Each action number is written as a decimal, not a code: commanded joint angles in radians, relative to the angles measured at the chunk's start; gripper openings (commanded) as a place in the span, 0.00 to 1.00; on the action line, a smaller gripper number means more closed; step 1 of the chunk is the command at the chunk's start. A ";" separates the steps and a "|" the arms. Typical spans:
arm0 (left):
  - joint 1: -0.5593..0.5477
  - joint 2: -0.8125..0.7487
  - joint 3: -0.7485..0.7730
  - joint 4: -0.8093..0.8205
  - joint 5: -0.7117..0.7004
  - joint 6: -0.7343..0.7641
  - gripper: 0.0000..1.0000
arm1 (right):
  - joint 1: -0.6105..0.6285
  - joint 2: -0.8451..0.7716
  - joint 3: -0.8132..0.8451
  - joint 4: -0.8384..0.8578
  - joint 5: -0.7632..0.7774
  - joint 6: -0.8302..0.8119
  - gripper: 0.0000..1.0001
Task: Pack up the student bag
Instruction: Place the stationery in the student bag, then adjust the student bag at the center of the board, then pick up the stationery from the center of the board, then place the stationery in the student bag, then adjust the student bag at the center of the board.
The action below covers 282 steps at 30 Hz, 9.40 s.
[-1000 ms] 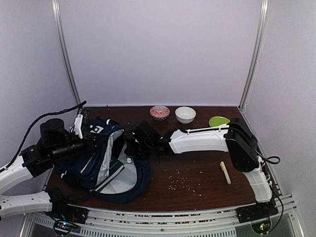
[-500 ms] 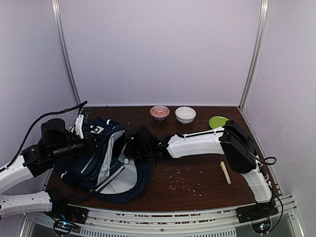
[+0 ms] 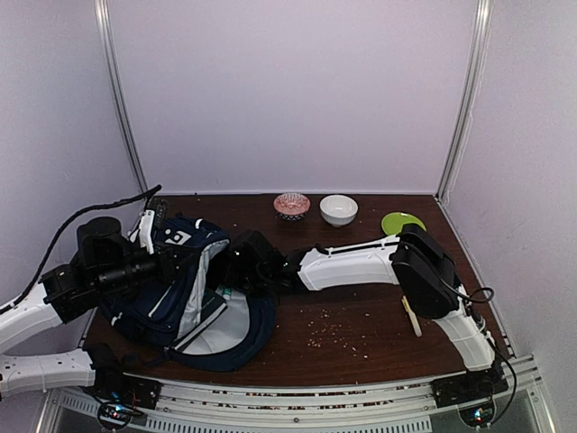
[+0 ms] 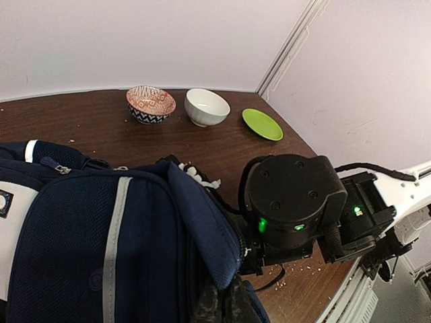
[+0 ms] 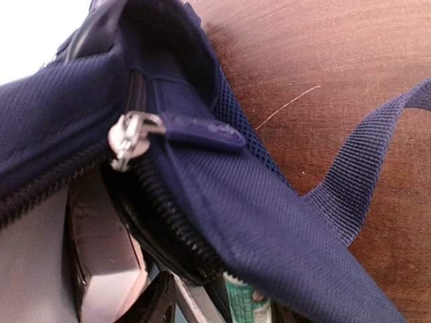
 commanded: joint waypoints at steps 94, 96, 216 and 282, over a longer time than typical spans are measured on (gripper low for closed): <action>0.006 0.440 0.021 0.539 0.207 -0.006 0.00 | -0.041 -0.530 -0.328 -0.655 0.226 -0.430 0.55; 0.006 0.431 0.024 0.529 0.212 -0.005 0.00 | -0.041 -0.544 -0.345 -0.643 0.237 -0.409 0.54; 0.004 0.094 -0.072 0.208 -0.024 0.044 0.00 | -0.112 -1.200 -0.958 -0.346 0.063 -0.440 0.14; 0.003 0.094 -0.069 0.172 0.035 0.037 0.00 | 0.047 -0.499 -0.302 -0.523 0.195 -0.535 0.51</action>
